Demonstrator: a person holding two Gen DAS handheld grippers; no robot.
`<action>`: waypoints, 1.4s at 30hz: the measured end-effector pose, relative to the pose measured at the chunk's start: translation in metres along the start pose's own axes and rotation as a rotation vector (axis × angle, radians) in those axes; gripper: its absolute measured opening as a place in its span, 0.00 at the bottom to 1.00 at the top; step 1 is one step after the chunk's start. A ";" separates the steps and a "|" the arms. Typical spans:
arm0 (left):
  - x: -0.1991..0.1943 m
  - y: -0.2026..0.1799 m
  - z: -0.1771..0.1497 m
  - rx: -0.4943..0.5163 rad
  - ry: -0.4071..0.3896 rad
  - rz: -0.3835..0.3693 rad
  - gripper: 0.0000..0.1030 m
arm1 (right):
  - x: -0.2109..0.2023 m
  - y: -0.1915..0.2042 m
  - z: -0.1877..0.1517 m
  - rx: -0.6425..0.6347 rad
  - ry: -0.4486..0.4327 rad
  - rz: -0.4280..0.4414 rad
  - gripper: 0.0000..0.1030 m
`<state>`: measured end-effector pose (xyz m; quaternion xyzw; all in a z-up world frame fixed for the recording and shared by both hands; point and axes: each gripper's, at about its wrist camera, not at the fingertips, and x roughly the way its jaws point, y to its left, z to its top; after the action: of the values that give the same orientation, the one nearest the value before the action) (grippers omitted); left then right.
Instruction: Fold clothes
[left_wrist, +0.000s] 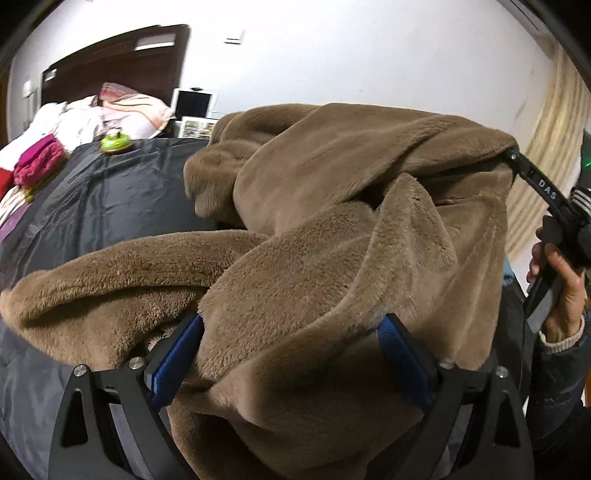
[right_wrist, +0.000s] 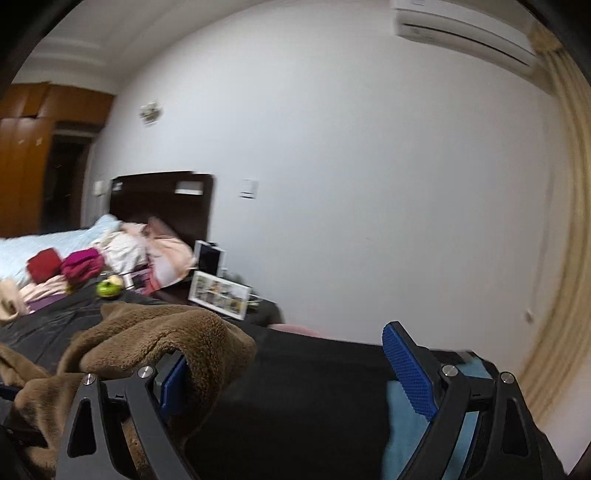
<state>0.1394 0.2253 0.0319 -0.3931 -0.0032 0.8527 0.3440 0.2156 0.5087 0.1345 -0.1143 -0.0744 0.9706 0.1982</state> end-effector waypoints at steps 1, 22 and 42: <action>0.001 -0.005 0.000 0.013 0.005 -0.011 0.94 | -0.003 -0.011 -0.004 0.019 -0.004 -0.025 0.91; 0.020 -0.091 -0.027 0.230 0.138 -0.088 0.94 | -0.035 -0.168 -0.115 0.318 0.170 -0.274 0.91; -0.007 0.013 0.007 -0.028 -0.012 0.090 0.94 | -0.049 -0.192 -0.139 0.262 0.305 -0.286 0.91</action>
<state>0.1310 0.2132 0.0377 -0.3928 0.0003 0.8694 0.2998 0.3654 0.6775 0.0470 -0.2210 0.0672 0.9056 0.3557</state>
